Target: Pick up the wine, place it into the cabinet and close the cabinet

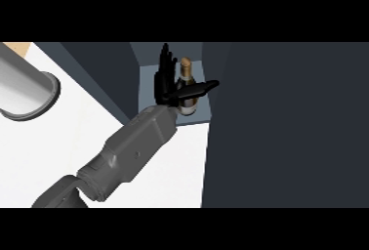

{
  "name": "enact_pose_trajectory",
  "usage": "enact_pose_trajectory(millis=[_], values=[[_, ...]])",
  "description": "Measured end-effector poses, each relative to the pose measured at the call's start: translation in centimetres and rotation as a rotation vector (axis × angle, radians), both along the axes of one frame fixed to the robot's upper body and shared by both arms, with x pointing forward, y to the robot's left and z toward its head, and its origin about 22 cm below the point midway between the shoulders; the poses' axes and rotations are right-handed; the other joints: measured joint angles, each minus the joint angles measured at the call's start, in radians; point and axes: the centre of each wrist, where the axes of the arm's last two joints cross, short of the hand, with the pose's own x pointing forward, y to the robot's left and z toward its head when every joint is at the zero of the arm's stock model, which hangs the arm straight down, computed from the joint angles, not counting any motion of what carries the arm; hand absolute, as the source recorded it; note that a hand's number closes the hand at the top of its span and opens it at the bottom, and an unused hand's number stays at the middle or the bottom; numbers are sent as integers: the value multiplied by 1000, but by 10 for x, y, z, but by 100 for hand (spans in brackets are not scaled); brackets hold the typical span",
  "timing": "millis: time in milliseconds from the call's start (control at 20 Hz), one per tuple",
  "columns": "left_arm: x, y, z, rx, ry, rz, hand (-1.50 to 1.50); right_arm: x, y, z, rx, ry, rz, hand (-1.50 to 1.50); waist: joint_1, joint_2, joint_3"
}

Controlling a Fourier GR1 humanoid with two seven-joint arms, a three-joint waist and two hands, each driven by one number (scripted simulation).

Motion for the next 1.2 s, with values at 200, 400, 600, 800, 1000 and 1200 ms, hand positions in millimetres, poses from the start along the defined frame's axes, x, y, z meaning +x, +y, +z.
enact_pose_trajectory(millis=[200, 400, 600, 800, 1000, 1200], values=[[-1, -3, 2, 2, -33, -2, -150, -1, -2, -1, -2, 4, -4, -150, 7, -2, 0], [-7, -7, 0, -14, -58, -4, -150, 2, -2, -2, -5, 11, 2, -150, 14, -3, 0], [-13, -11, -3, -45, -69, -26, -150, 2, -2, -1, -6, 20, -7, -150, 27, -7, 0], [-20, -15, -8, -72, -70, -56, -150, 0, -1, 1, -6, 22, -14, -150, 39, -11, 0], [-27, -18, -12, -79, -79, -99, -150, -6, -2, -2, -6, 38, -30, -150, 57, -16, 0], [-39, -24, -17, -80, -86, -133, -150, -12, -1, -2, -7, 37, -37, -150, 67, -20, 0]])
